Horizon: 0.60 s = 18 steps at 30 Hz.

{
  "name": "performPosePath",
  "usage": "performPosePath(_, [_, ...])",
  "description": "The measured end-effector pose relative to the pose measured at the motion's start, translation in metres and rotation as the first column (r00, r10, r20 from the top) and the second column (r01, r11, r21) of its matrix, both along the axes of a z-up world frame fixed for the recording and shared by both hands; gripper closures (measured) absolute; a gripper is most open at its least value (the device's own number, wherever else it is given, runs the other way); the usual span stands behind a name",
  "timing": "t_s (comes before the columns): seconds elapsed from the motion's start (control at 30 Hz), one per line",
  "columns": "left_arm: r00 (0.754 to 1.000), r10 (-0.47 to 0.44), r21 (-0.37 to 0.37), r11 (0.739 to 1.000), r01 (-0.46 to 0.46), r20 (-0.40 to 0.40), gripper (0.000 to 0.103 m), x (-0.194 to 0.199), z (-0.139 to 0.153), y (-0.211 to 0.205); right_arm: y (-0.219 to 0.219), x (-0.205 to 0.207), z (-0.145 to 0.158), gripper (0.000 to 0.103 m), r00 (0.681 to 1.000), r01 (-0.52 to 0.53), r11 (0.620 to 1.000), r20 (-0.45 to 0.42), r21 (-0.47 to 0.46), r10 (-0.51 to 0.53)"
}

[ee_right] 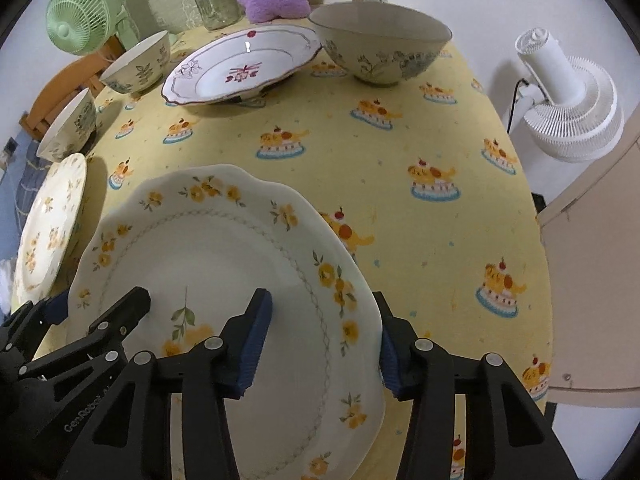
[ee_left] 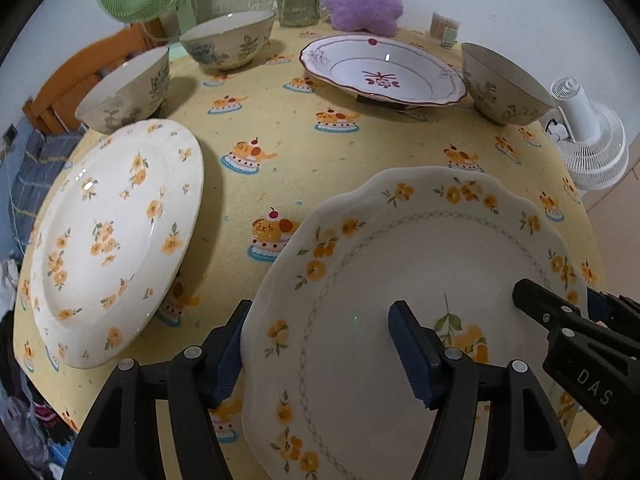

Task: Organize plates and bowls

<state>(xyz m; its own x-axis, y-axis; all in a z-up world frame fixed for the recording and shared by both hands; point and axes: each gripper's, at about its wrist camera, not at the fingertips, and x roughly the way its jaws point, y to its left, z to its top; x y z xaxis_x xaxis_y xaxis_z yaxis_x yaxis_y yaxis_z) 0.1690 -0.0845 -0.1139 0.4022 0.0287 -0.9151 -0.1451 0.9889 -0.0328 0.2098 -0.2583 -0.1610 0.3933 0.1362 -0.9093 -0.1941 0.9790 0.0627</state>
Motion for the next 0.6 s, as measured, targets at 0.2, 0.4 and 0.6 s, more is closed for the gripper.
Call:
performPosePath(0.2, [0.999, 0.023, 0.002, 1.0, -0.023, -0.024, 0.034, 0.011, 0.0, 0.003, 0.006, 0.015, 0.002, 0.051, 1.0, 0.003, 1.0, -0.012, 0.003, -0.003])
performPosePath(0.4, [0.997, 0.076, 0.025, 0.997, -0.076, -0.022, 0.034, 0.022, 0.0, 0.004, 0.012, 0.031, -0.002, 0.049, 1.0, -0.009, 1.0, -0.002, 0.019, 0.01])
performPosePath(0.6, [0.995, 0.095, 0.037, 0.995, -0.094, -0.018, 0.034, 0.024, 0.0, 0.001, 0.013, 0.038, -0.003, 0.048, 0.999, -0.029, 0.999, 0.015, 0.023, 0.029])
